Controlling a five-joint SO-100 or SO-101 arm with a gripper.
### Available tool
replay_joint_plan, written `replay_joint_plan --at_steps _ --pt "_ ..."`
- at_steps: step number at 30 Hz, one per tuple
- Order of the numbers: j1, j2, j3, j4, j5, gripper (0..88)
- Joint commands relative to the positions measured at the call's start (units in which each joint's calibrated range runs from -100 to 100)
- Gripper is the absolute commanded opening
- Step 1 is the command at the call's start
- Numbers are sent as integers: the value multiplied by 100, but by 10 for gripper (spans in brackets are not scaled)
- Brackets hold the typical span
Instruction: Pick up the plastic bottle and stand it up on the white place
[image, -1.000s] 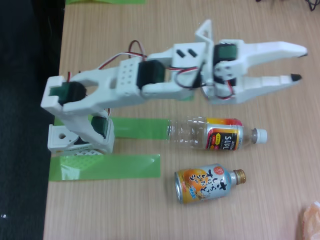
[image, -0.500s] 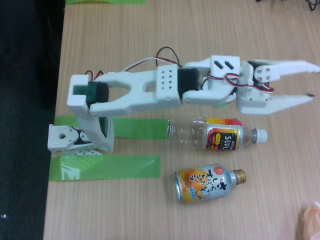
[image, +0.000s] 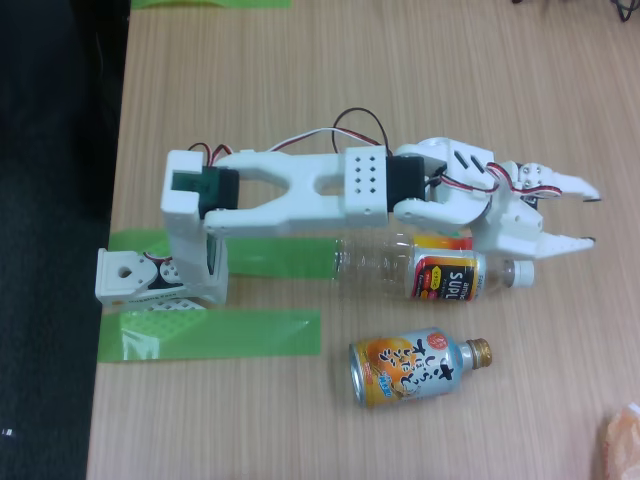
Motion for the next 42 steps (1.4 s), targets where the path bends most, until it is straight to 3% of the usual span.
replay_joint_plan --at_steps 1,5,9,12,21,28,42 --pt "-40 112 -201 7 372 187" --pt "-70 364 -191 16 435 206" --pt "-152 591 -191 -2 435 348" --pt "-226 843 -264 24 487 398" --pt "-196 1490 -273 84 577 397" --pt "-181 1599 -1350 1732 577 397" --pt "-174 3598 -3795 2788 671 397"
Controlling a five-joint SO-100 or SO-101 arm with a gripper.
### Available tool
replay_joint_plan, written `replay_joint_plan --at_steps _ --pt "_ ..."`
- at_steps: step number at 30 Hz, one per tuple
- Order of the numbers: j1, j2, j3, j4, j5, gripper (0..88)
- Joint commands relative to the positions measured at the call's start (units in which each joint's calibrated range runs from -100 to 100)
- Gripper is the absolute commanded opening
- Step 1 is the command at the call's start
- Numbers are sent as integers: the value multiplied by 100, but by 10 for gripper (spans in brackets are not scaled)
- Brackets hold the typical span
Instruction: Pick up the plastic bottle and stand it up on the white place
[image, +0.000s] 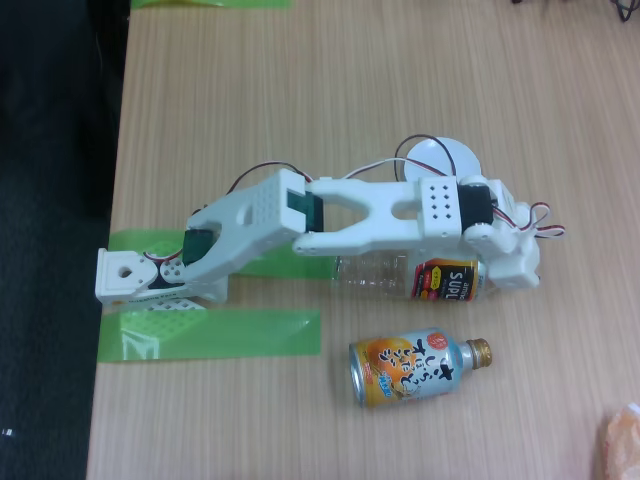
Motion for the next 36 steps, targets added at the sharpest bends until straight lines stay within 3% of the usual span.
replay_joint_plan --at_steps 1,15,36 --pt "65 105 -433 44 145 397" --pt "465 399 -442 -25 250 397" --pt "191 432 -406 -42 213 397"
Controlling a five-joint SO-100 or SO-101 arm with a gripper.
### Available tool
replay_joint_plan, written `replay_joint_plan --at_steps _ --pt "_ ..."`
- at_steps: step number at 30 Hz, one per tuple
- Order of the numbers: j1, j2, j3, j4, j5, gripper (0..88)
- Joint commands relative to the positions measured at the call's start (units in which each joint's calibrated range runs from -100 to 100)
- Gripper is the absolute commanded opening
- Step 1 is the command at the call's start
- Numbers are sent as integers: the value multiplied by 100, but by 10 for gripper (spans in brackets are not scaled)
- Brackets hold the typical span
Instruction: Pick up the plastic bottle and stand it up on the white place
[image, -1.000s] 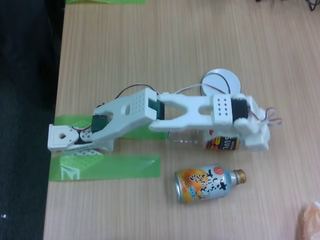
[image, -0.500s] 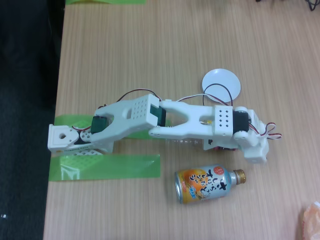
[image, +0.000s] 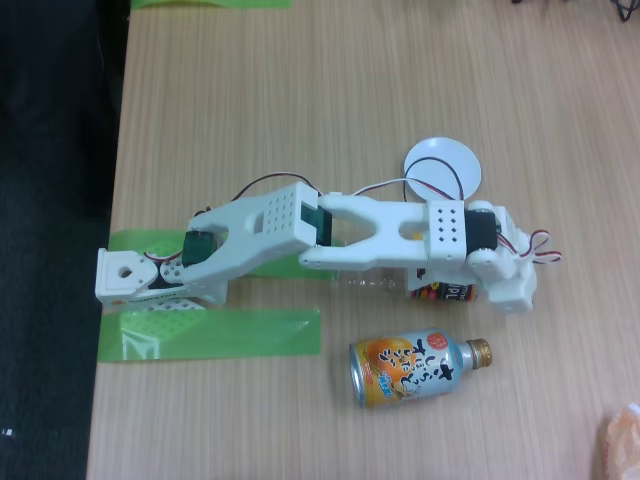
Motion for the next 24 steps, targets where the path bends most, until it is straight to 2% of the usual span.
replay_joint_plan --at_steps 1,11,18,24 --pt "-33 -39 -189 -67 -7 397" --pt "-33 154 -270 -76 -7 396" --pt "-33 188 -252 -531 -7 292" --pt "-33 188 -234 -505 -7 289"
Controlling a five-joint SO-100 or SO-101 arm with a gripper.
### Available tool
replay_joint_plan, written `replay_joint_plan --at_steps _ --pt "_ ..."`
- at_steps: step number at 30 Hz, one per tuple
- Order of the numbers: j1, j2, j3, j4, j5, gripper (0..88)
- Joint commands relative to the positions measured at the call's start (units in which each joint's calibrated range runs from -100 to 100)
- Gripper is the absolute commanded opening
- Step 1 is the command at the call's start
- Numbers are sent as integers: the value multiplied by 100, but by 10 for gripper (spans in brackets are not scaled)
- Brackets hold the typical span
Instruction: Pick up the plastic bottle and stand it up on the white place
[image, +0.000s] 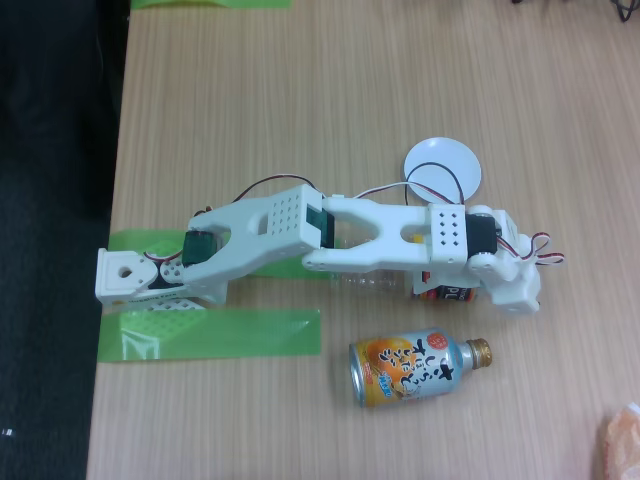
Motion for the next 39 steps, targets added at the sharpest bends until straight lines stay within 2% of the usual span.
replay_joint_plan --at_steps 1,31,39 --pt "-33 -65 -171 -21 -7 289" --pt "-218 204 -234 -72 -13 288" --pt "-211 254 -1140 -72 -18 294"
